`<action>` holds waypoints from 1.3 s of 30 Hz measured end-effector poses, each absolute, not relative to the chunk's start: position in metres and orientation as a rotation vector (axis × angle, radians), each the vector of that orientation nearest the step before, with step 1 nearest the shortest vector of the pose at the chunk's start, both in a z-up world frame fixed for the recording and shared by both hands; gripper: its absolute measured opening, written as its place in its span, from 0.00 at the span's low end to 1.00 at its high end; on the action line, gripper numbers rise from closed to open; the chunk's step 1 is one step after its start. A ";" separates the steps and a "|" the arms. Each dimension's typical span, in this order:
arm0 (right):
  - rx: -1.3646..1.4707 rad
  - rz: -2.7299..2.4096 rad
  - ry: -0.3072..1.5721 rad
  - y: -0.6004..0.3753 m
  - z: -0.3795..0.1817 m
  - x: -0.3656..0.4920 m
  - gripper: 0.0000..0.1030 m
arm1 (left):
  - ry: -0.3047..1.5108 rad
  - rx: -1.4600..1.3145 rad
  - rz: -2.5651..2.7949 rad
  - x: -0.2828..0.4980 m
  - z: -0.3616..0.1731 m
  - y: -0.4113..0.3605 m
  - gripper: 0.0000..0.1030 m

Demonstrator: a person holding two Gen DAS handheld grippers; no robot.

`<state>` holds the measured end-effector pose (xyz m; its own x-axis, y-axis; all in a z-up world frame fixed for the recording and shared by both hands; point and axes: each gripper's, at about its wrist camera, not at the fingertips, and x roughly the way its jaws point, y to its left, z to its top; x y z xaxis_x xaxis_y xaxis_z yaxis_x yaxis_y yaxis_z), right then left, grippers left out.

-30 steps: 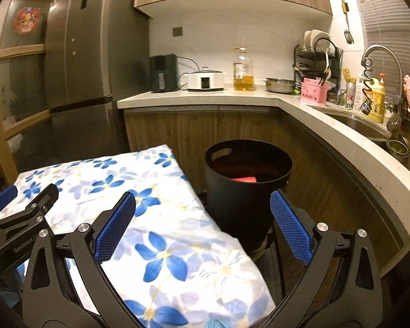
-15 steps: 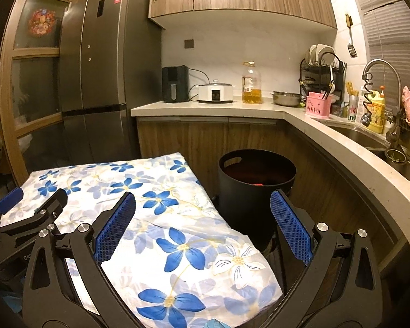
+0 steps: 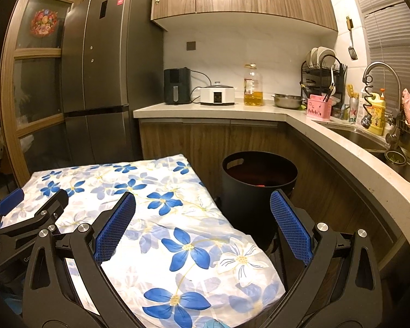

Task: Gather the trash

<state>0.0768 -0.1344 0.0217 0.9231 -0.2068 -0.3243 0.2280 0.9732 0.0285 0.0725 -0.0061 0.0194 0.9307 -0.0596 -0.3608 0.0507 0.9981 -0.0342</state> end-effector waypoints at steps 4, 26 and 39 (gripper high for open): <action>0.064 -0.222 0.324 -0.134 0.022 0.077 0.95 | 0.375 -0.029 -0.057 0.073 0.019 -0.005 0.94; 0.071 -0.225 0.332 -0.133 0.021 0.079 0.95 | 0.375 -0.030 -0.055 0.075 0.021 -0.005 0.94; 0.073 -0.229 0.332 -0.136 0.018 0.081 0.95 | 0.372 -0.029 -0.053 0.076 0.022 -0.006 0.94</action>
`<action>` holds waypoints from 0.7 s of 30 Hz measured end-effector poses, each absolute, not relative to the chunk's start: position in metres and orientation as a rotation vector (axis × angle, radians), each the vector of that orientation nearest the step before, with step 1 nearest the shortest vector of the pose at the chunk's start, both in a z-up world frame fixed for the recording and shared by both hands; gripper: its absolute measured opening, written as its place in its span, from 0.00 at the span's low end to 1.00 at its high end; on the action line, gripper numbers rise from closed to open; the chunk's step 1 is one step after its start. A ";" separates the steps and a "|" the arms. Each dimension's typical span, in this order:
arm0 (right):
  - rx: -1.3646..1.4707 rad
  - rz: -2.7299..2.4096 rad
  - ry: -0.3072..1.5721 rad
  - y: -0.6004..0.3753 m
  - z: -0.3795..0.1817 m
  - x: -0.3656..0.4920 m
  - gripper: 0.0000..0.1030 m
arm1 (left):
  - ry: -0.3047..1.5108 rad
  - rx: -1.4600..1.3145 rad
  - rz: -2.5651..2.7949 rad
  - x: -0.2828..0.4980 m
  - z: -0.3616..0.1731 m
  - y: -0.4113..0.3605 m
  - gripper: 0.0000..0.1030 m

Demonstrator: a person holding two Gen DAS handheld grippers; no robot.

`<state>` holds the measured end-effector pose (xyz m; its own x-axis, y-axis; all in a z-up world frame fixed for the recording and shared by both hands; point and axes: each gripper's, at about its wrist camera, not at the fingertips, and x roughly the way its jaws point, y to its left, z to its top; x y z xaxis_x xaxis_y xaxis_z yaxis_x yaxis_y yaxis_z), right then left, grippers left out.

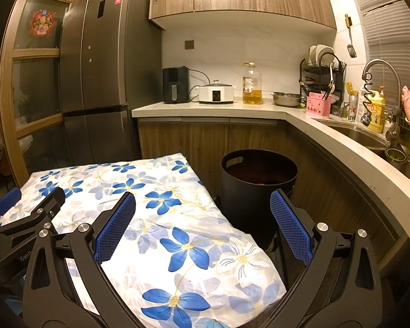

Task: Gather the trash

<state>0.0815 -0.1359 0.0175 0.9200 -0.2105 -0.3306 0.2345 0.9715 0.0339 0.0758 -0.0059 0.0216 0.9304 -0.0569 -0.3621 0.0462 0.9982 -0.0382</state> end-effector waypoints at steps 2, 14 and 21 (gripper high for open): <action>0.075 -0.228 0.333 -0.136 0.018 0.081 0.95 | 0.369 -0.029 -0.053 0.077 0.023 -0.007 0.94; 0.075 -0.232 0.327 -0.137 0.018 0.083 0.95 | 0.359 -0.026 -0.051 0.077 0.026 -0.011 0.94; 0.074 -0.235 0.323 -0.137 0.020 0.083 0.95 | 0.355 -0.030 -0.052 0.077 0.027 -0.011 0.94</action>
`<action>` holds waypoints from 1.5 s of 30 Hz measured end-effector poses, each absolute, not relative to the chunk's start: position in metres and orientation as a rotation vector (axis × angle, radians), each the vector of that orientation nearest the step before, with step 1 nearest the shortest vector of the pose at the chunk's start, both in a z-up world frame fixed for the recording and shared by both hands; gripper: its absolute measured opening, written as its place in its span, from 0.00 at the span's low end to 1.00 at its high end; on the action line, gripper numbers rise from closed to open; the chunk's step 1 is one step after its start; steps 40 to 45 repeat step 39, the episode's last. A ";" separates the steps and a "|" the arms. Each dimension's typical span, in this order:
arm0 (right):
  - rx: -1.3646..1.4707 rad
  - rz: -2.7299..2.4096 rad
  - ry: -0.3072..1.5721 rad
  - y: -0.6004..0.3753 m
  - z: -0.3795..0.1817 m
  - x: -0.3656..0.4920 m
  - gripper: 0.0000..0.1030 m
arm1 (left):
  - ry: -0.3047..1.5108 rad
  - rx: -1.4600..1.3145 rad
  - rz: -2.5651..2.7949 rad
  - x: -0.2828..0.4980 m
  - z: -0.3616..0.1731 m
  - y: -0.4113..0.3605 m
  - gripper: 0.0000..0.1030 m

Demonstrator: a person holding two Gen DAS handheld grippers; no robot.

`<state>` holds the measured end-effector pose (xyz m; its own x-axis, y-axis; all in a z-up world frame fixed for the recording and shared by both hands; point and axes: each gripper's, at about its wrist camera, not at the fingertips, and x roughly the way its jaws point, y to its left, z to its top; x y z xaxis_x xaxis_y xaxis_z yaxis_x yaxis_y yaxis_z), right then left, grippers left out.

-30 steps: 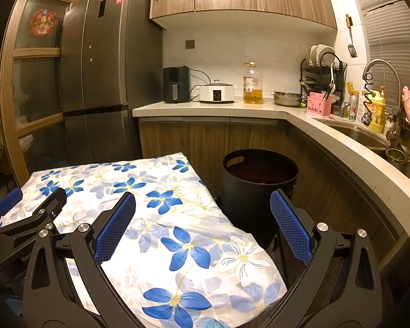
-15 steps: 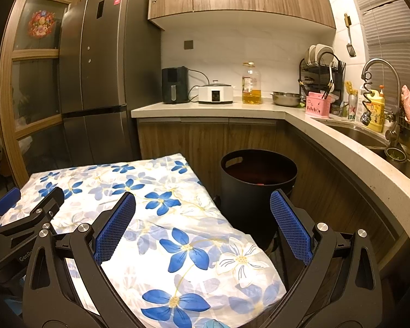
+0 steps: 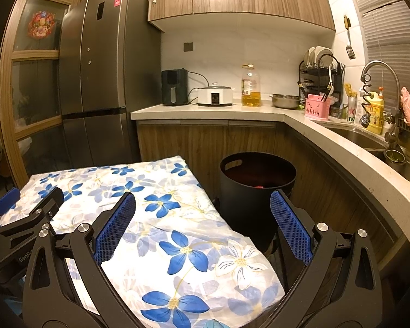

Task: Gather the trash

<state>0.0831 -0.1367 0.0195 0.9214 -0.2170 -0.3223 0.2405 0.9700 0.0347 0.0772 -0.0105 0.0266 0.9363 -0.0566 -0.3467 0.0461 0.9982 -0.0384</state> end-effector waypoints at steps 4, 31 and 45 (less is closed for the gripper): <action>0.075 -0.234 0.322 -0.137 0.020 0.083 0.95 | 0.353 -0.029 -0.052 0.076 0.027 -0.011 0.94; 0.077 -0.244 0.318 -0.137 0.022 0.083 0.95 | 0.344 0.019 -0.033 0.077 0.025 -0.015 0.89; 0.079 -0.246 0.320 -0.139 0.021 0.083 0.95 | 0.345 0.005 -0.019 0.077 0.023 -0.012 0.94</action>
